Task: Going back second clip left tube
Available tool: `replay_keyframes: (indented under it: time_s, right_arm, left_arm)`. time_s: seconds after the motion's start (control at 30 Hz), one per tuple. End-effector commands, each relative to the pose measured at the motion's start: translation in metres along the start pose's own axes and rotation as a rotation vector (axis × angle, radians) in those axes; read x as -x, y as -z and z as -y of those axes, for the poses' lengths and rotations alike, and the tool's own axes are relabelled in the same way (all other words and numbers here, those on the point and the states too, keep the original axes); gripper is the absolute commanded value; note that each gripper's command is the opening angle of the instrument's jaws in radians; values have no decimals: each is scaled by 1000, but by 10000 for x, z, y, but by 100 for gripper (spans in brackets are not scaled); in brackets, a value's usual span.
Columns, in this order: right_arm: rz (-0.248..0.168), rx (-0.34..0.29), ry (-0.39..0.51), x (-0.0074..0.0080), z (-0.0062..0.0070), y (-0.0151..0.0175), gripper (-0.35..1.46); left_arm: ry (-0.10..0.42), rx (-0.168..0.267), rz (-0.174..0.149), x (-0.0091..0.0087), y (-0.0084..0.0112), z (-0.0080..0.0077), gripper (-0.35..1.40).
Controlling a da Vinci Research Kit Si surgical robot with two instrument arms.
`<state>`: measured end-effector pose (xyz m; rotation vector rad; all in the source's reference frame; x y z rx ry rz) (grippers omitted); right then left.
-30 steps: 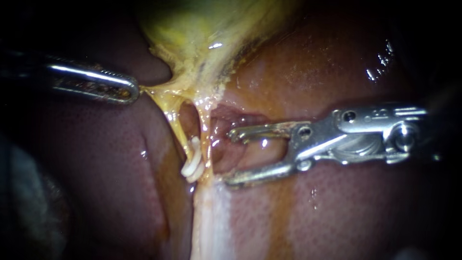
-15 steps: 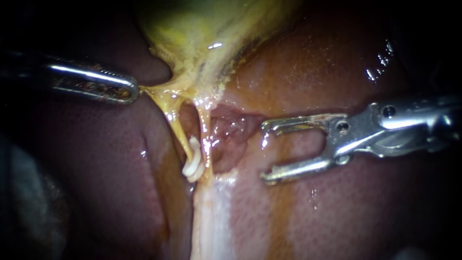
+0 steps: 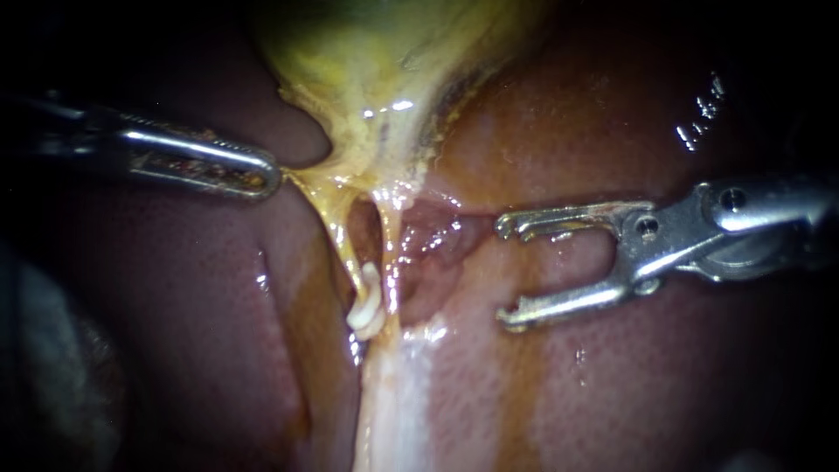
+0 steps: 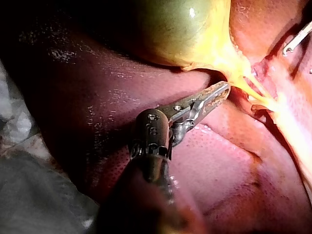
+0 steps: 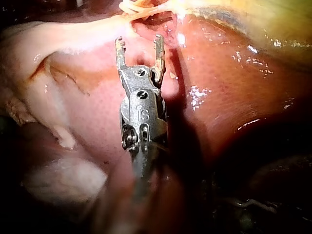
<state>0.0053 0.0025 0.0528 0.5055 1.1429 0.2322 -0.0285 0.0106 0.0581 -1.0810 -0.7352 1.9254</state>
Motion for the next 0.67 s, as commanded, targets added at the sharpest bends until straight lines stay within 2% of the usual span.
replay_keyframes:
  time_s: [0.03, 0.23, 0.67]
  right_arm:
    - [0, 1, 1, 0, -1, 0, 50]
    - [0, 0, 1, 1, 0, 2, 50]
    - [3, 4, 2, 0, 1, -1, 50]
  left_arm:
    - [0, 2, 2, 0, -5, 2, -35]
    - [-3, 5, 4, 3, -22, 6, -35]
    - [-5, 9, 6, 4, -22, 9, -35]
